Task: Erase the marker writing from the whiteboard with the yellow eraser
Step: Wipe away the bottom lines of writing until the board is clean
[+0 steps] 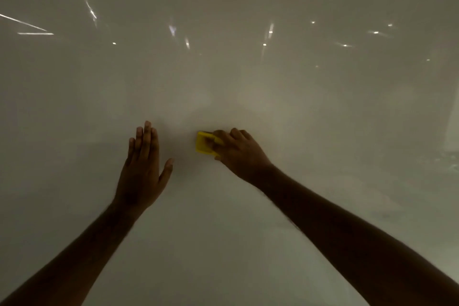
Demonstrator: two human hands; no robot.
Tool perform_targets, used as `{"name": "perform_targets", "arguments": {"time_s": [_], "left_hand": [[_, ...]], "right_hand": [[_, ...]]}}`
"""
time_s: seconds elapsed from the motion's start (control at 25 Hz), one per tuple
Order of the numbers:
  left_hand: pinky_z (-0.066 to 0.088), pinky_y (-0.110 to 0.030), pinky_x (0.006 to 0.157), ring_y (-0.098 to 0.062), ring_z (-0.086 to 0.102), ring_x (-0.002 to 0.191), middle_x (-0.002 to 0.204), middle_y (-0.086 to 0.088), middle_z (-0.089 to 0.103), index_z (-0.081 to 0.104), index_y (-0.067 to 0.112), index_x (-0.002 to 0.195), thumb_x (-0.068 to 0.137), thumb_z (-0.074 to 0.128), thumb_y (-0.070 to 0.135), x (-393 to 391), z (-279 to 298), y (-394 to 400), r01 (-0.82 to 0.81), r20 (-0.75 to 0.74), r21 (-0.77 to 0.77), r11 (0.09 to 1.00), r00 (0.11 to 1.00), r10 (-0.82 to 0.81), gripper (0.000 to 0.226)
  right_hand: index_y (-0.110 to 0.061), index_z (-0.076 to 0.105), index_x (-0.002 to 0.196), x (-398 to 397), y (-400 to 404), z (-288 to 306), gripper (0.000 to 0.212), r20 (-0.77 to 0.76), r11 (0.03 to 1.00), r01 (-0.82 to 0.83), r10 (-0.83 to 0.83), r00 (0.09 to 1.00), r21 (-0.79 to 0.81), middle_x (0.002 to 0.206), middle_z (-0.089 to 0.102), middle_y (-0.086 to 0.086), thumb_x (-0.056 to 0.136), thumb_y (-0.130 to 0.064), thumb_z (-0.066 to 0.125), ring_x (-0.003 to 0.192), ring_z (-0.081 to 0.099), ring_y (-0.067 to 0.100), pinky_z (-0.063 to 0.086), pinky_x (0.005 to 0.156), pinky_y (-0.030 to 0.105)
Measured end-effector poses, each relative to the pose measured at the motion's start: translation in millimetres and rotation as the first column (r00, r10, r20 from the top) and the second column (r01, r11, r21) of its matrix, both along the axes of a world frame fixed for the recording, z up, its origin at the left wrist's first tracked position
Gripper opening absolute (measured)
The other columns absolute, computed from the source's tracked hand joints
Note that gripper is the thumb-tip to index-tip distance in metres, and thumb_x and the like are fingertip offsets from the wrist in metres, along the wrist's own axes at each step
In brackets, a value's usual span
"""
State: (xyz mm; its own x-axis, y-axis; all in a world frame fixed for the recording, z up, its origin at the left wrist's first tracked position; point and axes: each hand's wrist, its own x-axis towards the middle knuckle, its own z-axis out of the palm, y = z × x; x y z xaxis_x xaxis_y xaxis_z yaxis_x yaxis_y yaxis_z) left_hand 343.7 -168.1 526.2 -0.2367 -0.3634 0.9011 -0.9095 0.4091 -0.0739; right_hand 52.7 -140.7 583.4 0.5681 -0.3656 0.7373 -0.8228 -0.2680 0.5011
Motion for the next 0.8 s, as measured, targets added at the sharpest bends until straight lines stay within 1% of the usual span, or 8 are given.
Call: {"name": "perform_targets", "arguments": {"time_s": [0.08, 0.16, 0.24, 0.32, 0.4, 0.56, 0.72, 0.8], "left_hand": [[0.019, -0.057, 0.134, -0.044, 0.012, 0.167, 0.180, -0.026, 0.008, 0.016, -0.008, 0.169, 0.109, 0.038, 0.046, -15, -15, 11, 0.015, 0.022, 0.036, 0.999, 1.000, -0.016, 0.084], [0.017, -0.056, 0.135, -0.043, 0.010, 0.167, 0.180, -0.025, 0.007, 0.014, -0.007, 0.169, 0.109, 0.039, 0.046, -30, -35, 21, 0.051, 0.026, 0.095, 0.994, 0.998, -0.054, 0.084], [0.012, -0.053, 0.137, -0.041, 0.006, 0.168, 0.181, -0.023, 0.004, 0.012, -0.006, 0.170, 0.110, 0.038, 0.046, -48, -62, 32, 0.090, 0.029, 0.174, 0.981, 0.995, -0.097, 0.084], [0.007, -0.049, 0.137, -0.040, 0.004, 0.168, 0.181, -0.022, 0.002, 0.010, -0.005, 0.171, 0.110, 0.037, 0.047, -62, -94, 41, 0.118, 0.037, 0.240, 0.964, 0.991, -0.130, 0.084], [0.007, -0.049, 0.137, -0.040, 0.003, 0.168, 0.181, -0.021, 0.001, 0.009, -0.005, 0.171, 0.111, 0.036, 0.047, -76, -129, 49, 0.137, 0.055, 0.300, 0.944, 0.985, -0.160, 0.084], [0.011, -0.053, 0.137, -0.037, 0.001, 0.169, 0.182, -0.020, -0.001, 0.008, -0.003, 0.171, 0.111, 0.035, 0.048, -96, -197, 65, 0.176, 0.100, 0.432, 0.884, 0.965, -0.241, 0.084], [0.013, -0.054, 0.137, -0.038, 0.003, 0.169, 0.182, -0.021, 0.001, 0.010, -0.003, 0.171, 0.111, 0.036, 0.047, -118, -253, 84, 0.179, 0.148, 0.538, 0.824, 0.942, -0.301, 0.082], [0.013, -0.054, 0.137, -0.038, 0.003, 0.169, 0.182, -0.020, 0.001, 0.010, -0.002, 0.172, 0.111, 0.035, 0.045, -131, -275, 94, 0.175, 0.178, 0.583, 0.793, 0.925, -0.335, 0.081]], "right_hand": [[-0.029, 0.065, 0.134, -35, 22, -30, 0.047, 0.206, 0.996, -0.006, -0.014, 0.978, 0.094, 0.138, 0.059, 0.004, 0.089, -0.039, 0.074, 0.101, 0.055, 0.034, 0.051, 0.084, 0.044], [-0.030, 0.061, 0.140, -63, 49, -78, 0.049, 0.372, 0.984, -0.029, -0.039, 0.927, 0.175, 0.141, 0.056, 0.001, 0.094, -0.041, 0.070, 0.104, 0.055, 0.034, 0.052, 0.085, 0.046], [-0.036, 0.045, 0.156, -86, 77, -144, 0.063, 0.485, 0.952, -0.033, -0.124, 0.866, 0.304, 0.145, 0.052, -0.001, 0.097, -0.044, 0.066, 0.108, 0.053, 0.031, 0.051, 0.088, 0.045], [-0.041, 0.028, 0.164, -102, 106, -210, 0.076, 0.565, 0.906, -0.035, -0.233, 0.792, 0.422, 0.147, 0.049, -0.003, 0.099, -0.044, 0.066, 0.111, 0.052, 0.029, 0.050, 0.088, 0.042], [-0.042, 0.027, 0.164, -119, 132, -271, 0.076, 0.586, 0.854, -0.011, -0.349, 0.731, 0.521, 0.147, 0.048, -0.003, 0.099, -0.044, 0.066, 0.112, 0.053, 0.029, 0.050, 0.087, 0.043], [-0.035, 0.030, 0.164, -146, 185, -373, 0.075, 0.574, 0.697, -0.020, -0.575, 0.583, 0.717, 0.148, 0.049, 0.004, 0.100, -0.042, 0.067, 0.117, 0.055, 0.031, 0.052, 0.086, 0.041], [-0.034, 0.026, 0.165, -171, 236, -467, 0.078, 0.513, 0.512, -0.107, -0.778, 0.363, 0.852, 0.141, 0.054, 0.008, 0.099, -0.041, 0.068, 0.115, 0.058, 0.036, 0.056, 0.090, 0.046], [-0.034, 0.023, 0.166, -182, 262, -511, 0.080, 0.426, 0.392, -0.172, -0.864, 0.269, 0.904, 0.142, 0.054, 0.011, 0.099, -0.044, 0.067, 0.115, 0.060, 0.039, 0.058, 0.090, 0.050]]}}
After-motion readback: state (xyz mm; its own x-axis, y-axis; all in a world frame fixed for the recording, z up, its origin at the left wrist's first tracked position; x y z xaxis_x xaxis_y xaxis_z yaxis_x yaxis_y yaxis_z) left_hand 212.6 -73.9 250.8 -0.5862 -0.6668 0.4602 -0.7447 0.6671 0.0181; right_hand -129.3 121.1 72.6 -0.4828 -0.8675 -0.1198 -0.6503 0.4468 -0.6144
